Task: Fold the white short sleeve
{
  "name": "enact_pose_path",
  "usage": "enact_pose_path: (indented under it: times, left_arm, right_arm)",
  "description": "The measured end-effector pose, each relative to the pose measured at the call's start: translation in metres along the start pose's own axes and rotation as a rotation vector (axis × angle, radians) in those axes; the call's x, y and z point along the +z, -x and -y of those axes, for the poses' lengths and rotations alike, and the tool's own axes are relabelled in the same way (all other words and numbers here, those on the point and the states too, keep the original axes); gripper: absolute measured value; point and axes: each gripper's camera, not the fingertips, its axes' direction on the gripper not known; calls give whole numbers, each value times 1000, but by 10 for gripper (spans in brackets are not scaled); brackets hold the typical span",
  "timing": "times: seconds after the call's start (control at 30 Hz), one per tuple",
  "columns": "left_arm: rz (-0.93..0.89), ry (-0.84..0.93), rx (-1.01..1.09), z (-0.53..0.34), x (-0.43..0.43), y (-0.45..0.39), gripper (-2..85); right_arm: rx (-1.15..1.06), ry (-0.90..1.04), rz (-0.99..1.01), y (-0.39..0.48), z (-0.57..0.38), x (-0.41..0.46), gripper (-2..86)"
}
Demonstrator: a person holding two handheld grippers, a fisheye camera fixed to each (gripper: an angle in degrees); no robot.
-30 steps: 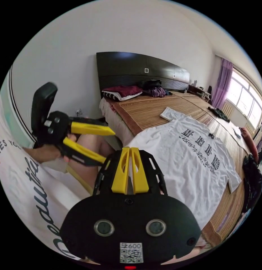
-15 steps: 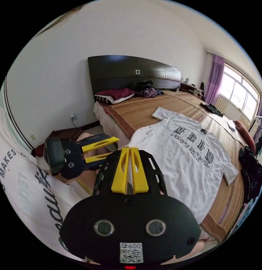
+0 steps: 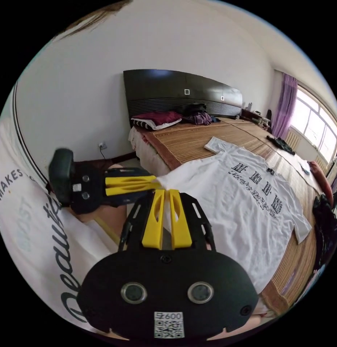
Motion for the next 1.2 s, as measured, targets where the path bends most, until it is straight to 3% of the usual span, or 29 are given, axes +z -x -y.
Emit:
enact_pose_path:
  times: [0.13, 0.23, 0.4, 0.67, 0.83, 0.93, 1.03, 1.1, 1.2]
  left_arm:
    - [-69, 26, -33, 5, -2, 29, 15]
    - [-87, 18, -70, 8, -4, 47, 13]
    - [-115, 40, -166, 7, 11, 85, 12]
    - [-207, 140, -288, -10, 69, 130, 10]
    - [-240, 209, -230, -7, 104, 117, 10]
    - [-266, 305, -91, -1, 124, 106, 10]
    - [-562, 556, 163, -3, 151, 93, 10]
    - [-846, 870, 411, -17, 169, 75, 10]
    - [-1116, 1057, 625, -6, 190, 58, 9]
  right_arm:
    - [-68, 11, -78, 28, 10, 39, 63]
    - [-140, 87, -257, 52, 16, 83, 53]
    - [-307, 299, -744, 51, -14, 128, 1]
    - [-109, 809, -958, -53, -128, 128, -3]
    - [-171, 659, -872, -54, -109, 93, -8]
    - [-280, 652, -777, -53, -92, 81, -8]
    - [-350, 731, -449, -63, -81, 45, -8]
    - [-379, 765, -11, -77, -65, -1, -8]
    - [-351, 827, 436, -115, -20, -26, -8]
